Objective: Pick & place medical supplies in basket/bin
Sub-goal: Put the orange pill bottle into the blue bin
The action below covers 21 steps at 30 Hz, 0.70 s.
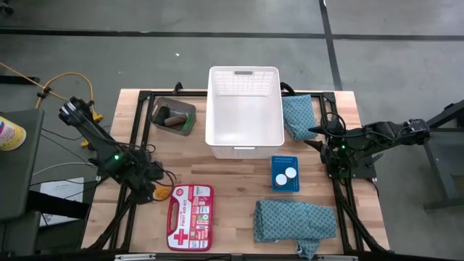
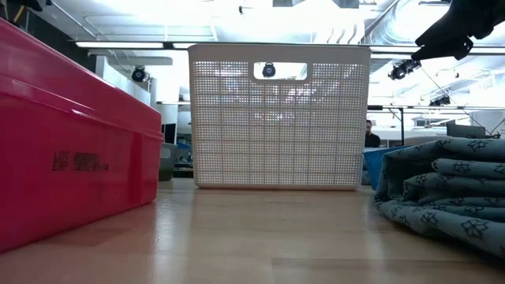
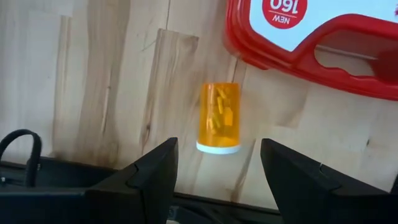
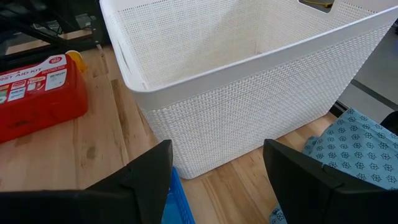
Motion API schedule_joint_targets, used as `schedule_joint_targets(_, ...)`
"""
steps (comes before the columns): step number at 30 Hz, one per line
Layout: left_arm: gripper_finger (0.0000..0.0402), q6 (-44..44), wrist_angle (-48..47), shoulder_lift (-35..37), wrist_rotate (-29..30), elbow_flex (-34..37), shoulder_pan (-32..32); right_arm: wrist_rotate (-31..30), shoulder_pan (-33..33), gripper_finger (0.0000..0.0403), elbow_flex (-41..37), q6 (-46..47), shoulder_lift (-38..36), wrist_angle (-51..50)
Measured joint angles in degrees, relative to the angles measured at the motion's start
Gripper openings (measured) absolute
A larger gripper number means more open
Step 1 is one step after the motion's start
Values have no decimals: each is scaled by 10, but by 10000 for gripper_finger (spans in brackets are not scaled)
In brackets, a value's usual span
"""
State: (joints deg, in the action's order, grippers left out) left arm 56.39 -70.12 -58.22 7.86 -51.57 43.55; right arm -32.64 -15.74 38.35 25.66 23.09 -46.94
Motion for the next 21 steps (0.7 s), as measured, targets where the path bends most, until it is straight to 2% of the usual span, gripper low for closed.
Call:
schedule_joint_targets(12,220,35,40,-91,-17,0,14,0,0,239,0,0,0,0)
schedule_joint_targets(21,220,70,70,-98,-15,29,29,0,0,239,0,0,0,0)
